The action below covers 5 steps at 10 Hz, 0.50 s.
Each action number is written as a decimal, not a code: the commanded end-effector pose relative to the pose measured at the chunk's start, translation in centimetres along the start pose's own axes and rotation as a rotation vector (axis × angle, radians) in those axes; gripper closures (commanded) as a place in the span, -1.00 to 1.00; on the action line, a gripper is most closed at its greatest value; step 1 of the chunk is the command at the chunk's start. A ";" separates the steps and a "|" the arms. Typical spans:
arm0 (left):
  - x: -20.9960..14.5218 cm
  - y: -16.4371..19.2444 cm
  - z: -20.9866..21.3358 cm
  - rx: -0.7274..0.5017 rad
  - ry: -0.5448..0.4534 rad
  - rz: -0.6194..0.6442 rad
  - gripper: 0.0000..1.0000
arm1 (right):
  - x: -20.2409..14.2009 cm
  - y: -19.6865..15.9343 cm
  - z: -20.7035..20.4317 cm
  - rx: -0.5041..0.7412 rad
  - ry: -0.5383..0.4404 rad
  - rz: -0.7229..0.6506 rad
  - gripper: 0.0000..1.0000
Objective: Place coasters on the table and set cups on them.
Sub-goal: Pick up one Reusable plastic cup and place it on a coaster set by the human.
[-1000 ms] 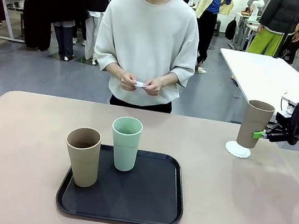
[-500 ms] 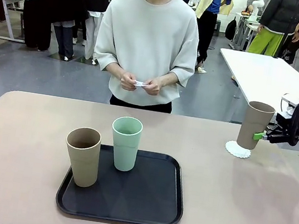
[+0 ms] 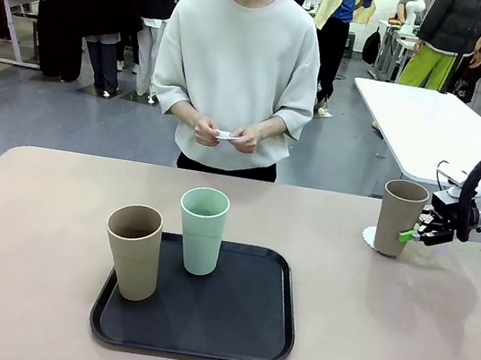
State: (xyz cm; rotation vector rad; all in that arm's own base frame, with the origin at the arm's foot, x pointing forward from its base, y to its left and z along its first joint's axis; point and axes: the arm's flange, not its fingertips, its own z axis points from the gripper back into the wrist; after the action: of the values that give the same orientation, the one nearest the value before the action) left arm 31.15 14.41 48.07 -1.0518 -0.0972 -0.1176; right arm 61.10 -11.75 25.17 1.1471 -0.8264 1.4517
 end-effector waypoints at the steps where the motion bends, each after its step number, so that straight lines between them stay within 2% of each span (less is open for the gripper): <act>1: -0.1 -0.1 0.1 -0.010 -0.002 -0.009 -1.00 | 0.0 -0.2 0.1 0.003 0.008 0.046 -0.64; 5: -0.1 -0.1 0.1 -0.010 -0.002 -0.009 -1.00 | -0.1 -0.7 0.6 -0.006 -0.033 0.085 -0.64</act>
State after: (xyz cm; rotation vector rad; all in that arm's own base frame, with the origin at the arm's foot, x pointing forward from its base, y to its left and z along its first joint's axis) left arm 31.15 14.41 48.07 -1.0518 -0.0972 -0.1176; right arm 61.15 -12.02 25.21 1.1316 -0.8731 1.4891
